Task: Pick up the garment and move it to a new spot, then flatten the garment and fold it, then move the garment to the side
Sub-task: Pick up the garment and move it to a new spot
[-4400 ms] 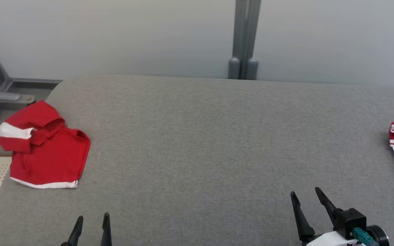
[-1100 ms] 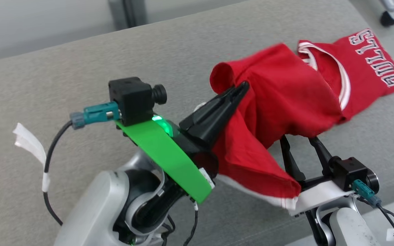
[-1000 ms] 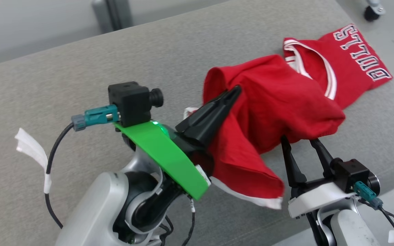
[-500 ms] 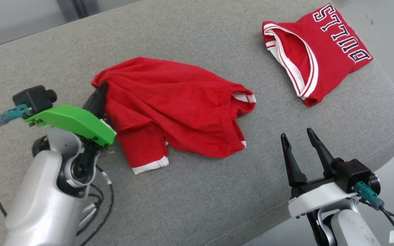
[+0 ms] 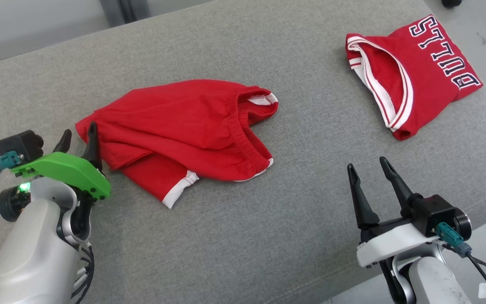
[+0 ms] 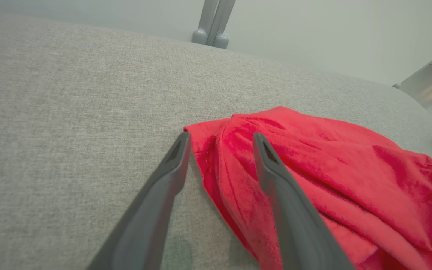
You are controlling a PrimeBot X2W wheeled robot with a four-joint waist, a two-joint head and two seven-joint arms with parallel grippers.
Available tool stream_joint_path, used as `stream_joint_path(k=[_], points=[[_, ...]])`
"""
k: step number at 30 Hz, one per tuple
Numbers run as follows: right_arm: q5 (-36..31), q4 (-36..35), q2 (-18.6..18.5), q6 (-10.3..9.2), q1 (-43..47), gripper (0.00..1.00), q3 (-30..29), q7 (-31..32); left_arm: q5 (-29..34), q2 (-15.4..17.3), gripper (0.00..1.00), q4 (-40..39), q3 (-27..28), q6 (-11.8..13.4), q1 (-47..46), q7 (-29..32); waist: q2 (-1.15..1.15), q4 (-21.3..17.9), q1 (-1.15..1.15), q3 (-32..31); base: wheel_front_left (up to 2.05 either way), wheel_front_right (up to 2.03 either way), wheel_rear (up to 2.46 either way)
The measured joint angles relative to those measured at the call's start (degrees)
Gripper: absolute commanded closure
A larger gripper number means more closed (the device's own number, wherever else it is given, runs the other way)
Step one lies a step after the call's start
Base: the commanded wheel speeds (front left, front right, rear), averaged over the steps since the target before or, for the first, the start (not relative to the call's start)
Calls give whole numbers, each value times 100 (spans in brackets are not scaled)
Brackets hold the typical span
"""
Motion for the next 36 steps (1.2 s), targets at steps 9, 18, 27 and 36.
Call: stream_joint_path(k=[9, 18, 27, 36], points=[[-285, -89, 1, 0, 263, 0, -381, 0, 647, -211, 0, -533, -153, 141, 897, -1156, 0, 265, 0, -483, 0, 0, 0], [-514, -114, 2, 0, 569, 0, -834, 0, 2127, -511, 0, -2470, 572, 466, 2735, -1193, 0, 793, 0, -938, 0, 0, 0], [-582, 26, 1, 0, 789, 0, -853, 0, 2947, -1007, 0, -3076, 1389, -5, 4063, -1192, 0, 1360, 0, -1342, 0, 0, 0], [-426, 168, 1, 0, 979, 0, -851, 0, 3441, -1343, 0, -3203, 1970, -485, 4516, -1193, 0, 1750, 0, -1675, 0, 0, 0]])
